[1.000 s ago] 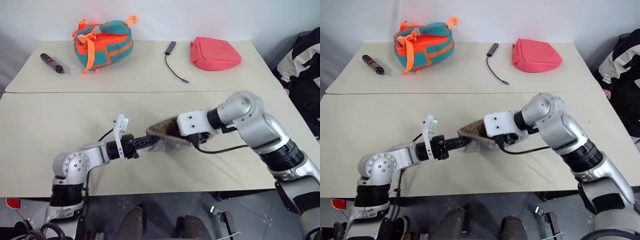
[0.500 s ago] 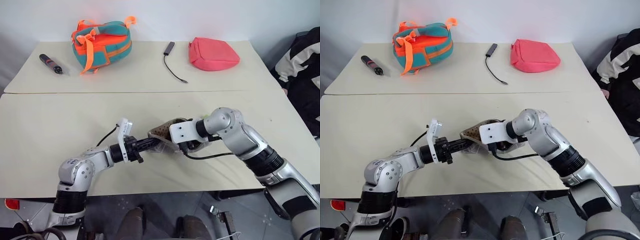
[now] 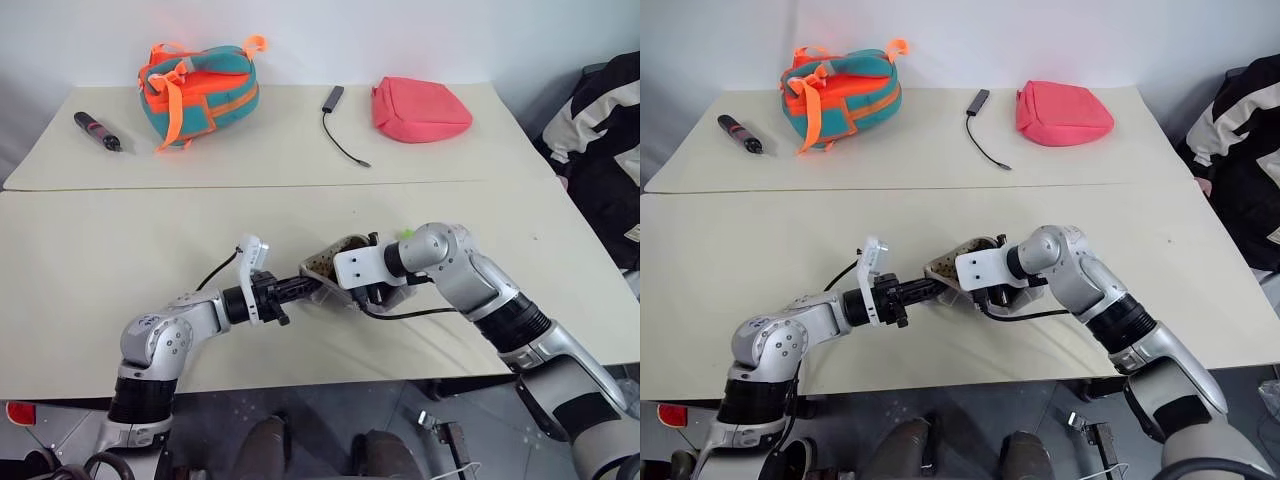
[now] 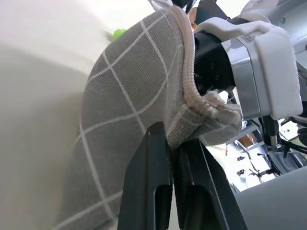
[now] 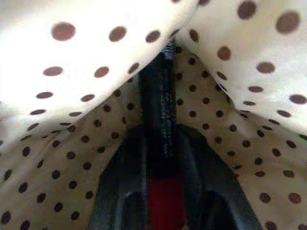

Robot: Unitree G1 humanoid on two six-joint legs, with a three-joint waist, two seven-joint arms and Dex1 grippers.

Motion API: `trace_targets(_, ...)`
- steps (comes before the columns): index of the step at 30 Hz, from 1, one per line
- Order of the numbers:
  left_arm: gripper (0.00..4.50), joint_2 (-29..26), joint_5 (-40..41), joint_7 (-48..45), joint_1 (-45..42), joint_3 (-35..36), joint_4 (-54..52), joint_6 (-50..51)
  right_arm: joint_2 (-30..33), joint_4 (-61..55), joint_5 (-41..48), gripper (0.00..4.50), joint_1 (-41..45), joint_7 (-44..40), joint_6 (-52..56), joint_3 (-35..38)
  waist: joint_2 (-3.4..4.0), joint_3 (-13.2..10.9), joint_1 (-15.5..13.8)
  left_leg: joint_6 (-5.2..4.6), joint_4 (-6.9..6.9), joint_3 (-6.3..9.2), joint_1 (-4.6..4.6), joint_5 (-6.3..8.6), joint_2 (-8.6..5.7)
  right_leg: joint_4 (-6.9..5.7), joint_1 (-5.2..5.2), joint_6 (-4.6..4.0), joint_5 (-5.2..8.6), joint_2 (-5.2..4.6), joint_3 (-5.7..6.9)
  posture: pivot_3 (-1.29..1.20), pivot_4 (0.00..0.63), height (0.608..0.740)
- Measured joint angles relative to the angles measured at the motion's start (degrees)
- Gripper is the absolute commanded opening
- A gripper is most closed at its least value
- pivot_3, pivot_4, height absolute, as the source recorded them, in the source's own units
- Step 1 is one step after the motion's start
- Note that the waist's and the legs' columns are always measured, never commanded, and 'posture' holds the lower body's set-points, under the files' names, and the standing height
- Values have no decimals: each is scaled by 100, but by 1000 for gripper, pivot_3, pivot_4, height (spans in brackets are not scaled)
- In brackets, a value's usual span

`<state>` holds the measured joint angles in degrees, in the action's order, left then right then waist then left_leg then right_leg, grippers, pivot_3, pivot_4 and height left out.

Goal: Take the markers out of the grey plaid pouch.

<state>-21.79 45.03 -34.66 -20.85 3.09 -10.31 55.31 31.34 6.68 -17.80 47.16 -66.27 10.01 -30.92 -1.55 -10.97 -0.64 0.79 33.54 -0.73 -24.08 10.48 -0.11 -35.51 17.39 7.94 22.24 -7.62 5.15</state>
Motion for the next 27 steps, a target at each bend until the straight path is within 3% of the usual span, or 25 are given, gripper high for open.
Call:
trace_targets(13,0,-46,-321,-60,-136,-37,-15,-724,650,-1208,730,528,70,-759,1064,669,3,-2,-53,-4,-6,-3,-12,11,5,20,10,0,0,-1,-4,0,150,740)
trace_targets(23,0,-25,-970,-150,-372,-473,-11,-1347,717,-862,825,528,308,-518,1088,741,4,-4,-37,-3,-8,-47,-13,13,3,25,13,0,0,5,-7,0,150,740)
trace_targets(27,0,-127,-1047,-203,-359,-532,-40,-1356,713,-760,1050,528,518,-407,1019,1130,5,-4,-55,-4,-10,-58,-14,13,15,31,12,0,0,4,-7,0,150,740)
